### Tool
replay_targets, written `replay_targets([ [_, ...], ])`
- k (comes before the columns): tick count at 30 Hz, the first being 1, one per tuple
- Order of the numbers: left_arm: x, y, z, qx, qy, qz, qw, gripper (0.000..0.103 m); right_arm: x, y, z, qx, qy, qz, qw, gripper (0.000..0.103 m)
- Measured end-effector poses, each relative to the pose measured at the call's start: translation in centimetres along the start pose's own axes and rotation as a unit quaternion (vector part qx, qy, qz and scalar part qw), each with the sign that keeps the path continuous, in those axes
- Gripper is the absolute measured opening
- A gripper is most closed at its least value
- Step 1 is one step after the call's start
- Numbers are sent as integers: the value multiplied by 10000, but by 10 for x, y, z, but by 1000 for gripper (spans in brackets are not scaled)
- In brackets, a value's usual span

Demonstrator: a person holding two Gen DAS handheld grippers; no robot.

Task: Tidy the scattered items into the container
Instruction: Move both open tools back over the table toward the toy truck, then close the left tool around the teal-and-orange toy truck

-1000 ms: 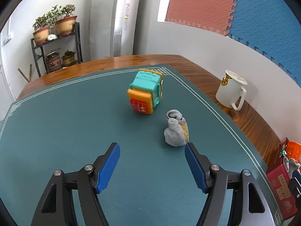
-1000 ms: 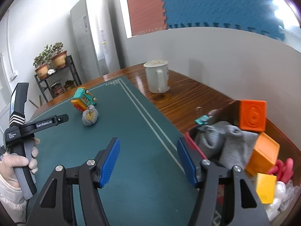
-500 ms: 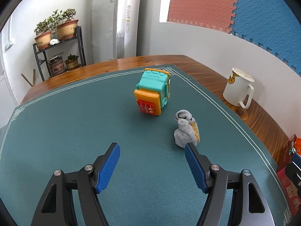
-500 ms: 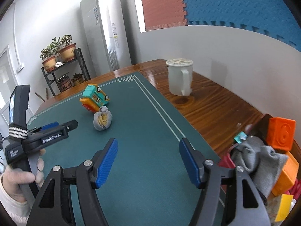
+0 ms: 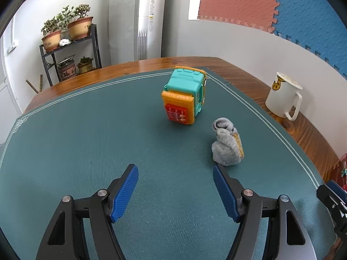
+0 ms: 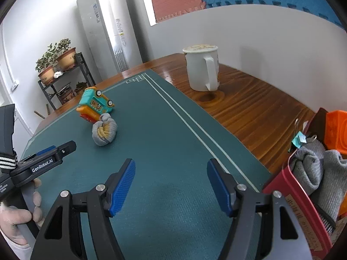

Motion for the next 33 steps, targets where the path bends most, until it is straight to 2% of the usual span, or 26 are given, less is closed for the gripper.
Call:
replay_targets([
  [15, 5, -6, -5, 164, -34, -223, 9996, 73, -2, -6, -2, 133, 48, -90, 9999, 73],
  [18, 13, -8, -8, 20, -80, -254, 9996, 73, -2, -6, -1, 186, 57, -115, 9997, 73],
  [21, 21, -8, -13, -159, -121, -239, 9995, 82, -2, -7, 0, 229, 73, -139, 9996, 73],
  [23, 28, -7, -17, -227, -183, -233, 9993, 82, -2, -7, 1, 254, 83, -158, 9995, 73],
  [33, 67, -2, -49, 7, -304, -604, 9977, 82, -5, -2, 3, 376, 145, -91, 9991, 73],
])
Point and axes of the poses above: each gripper's, at about its wrist camera, not at the fingertips, and z roughly against the way its jaws point, y to its left, x to its top, the point moved 6 cm from there along -z, roughly the way its jaws point, and after that the axes turned 11 degrees about -x, right-handed, at the moved point
